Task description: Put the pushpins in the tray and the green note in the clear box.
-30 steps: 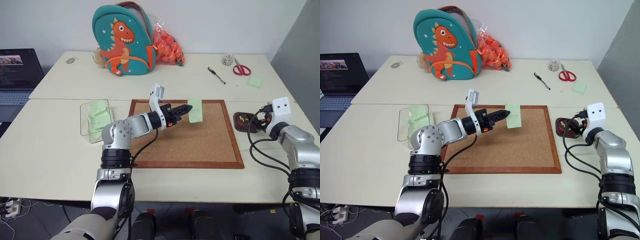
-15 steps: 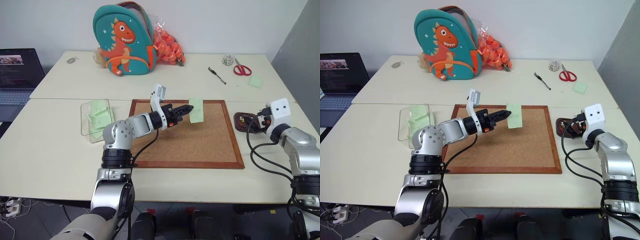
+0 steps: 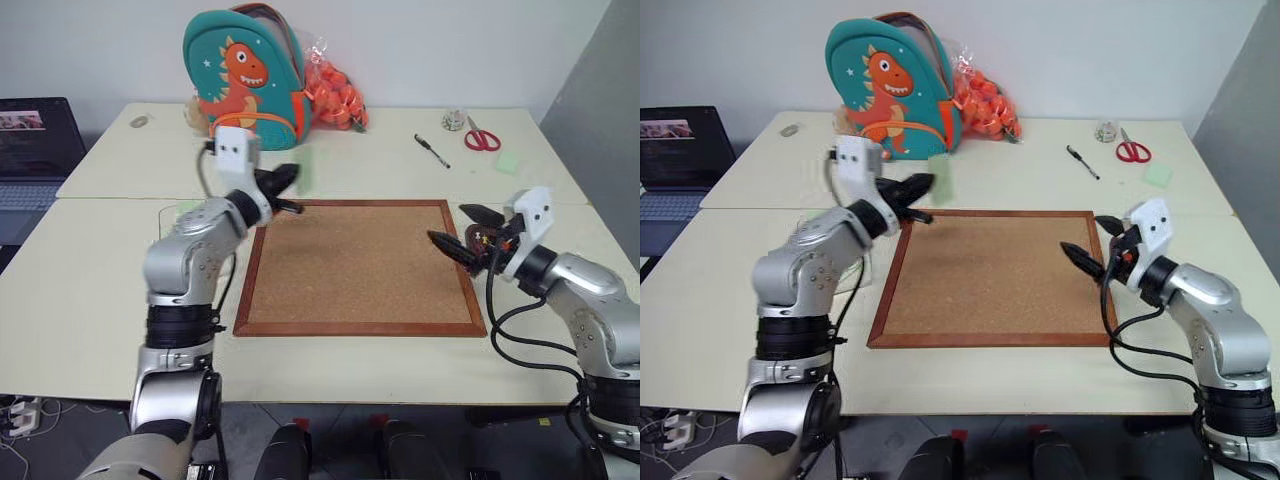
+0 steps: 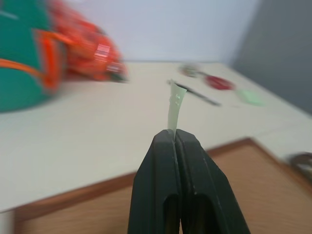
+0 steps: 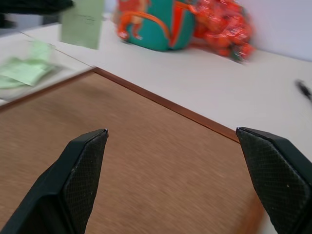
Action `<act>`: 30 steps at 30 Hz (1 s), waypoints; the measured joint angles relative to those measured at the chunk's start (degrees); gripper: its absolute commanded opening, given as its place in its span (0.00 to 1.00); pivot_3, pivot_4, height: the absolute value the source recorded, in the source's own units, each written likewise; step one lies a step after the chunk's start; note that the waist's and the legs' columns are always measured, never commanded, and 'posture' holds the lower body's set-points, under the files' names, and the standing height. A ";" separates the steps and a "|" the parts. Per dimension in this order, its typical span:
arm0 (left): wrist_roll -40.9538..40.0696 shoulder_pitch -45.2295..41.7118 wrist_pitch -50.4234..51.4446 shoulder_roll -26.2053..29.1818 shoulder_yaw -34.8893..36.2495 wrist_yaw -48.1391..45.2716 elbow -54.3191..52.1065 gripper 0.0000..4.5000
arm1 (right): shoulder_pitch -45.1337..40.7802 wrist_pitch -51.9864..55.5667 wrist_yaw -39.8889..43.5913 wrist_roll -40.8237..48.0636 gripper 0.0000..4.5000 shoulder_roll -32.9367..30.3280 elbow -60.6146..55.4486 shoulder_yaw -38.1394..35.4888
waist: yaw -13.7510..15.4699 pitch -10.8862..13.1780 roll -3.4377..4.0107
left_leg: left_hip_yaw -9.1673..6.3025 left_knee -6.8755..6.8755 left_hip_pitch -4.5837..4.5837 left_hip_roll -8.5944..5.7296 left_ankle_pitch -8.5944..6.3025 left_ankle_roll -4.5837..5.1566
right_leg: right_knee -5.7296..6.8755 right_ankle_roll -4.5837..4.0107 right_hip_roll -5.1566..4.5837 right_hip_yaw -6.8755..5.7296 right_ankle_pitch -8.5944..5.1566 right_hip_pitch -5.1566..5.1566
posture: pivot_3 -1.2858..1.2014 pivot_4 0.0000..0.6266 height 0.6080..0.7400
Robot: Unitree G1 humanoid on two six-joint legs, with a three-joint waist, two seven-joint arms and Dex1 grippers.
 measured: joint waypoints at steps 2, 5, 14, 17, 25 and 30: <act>2.11 3.72 0.57 1.41 1.72 3.59 -4.17 0.00 | -2.45 1.37 0.47 1.55 0.99 0.40 -1.00 1.10 | 0.02 0.00 0.00 | -0.07 -0.01 -0.01 0.05 -0.01 0.02 | 0.00 0.00 -0.07 0.05 0.00 -0.01 | 0.52 0.24 1.00; 4.42 9.37 3.20 2.61 4.10 7.88 -9.26 0.00 | -5.41 2.28 1.78 2.81 0.99 0.83 -1.14 2.82 | 0.07 0.04 -0.07 | -0.15 -0.01 -0.03 0.06 -0.02 0.04 | -0.01 0.00 -0.10 -0.05 0.00 -0.01 | 0.52 0.24 1.00; 7.13 16.50 11.19 1.44 10.01 16.61 -14.47 0.00 | -10.62 1.45 5.34 2.63 0.99 2.40 3.24 7.22 | 0.28 0.11 -0.20 | -0.12 0.03 -0.05 0.02 -0.03 0.05 | 0.00 0.00 -0.09 -0.21 0.00 0.02 | 0.52 0.24 1.00; 7.63 16.69 12.10 1.06 9.88 17.37 -14.46 0.00 | -11.83 1.17 6.74 2.59 0.99 2.65 3.77 8.71 | 0.24 0.12 -0.21 | -0.13 0.01 -0.05 0.03 -0.03 0.04 | 0.00 -0.01 -0.05 -0.24 0.00 0.01 | 0.52 0.24 1.00; 9.44 16.69 12.13 1.06 9.77 18.79 -13.71 0.00 | -14.04 1.30 11.65 2.57 0.99 1.97 3.66 11.96 | 0.21 0.12 -0.21 | -0.14 0.01 -0.05 0.04 -0.03 0.04 | 0.00 -0.01 -0.06 -0.24 0.00 0.01 | 0.52 0.24 1.00; 10.23 16.70 12.13 0.84 9.63 19.17 -13.64 0.00 | -14.04 0.46 13.87 0.51 0.99 0.23 3.65 14.34 | 0.22 0.12 -0.21 | -0.14 0.01 -0.05 0.04 -0.03 0.05 | 0.00 -0.01 -0.07 -0.23 0.00 0.01 | 0.52 0.24 1.00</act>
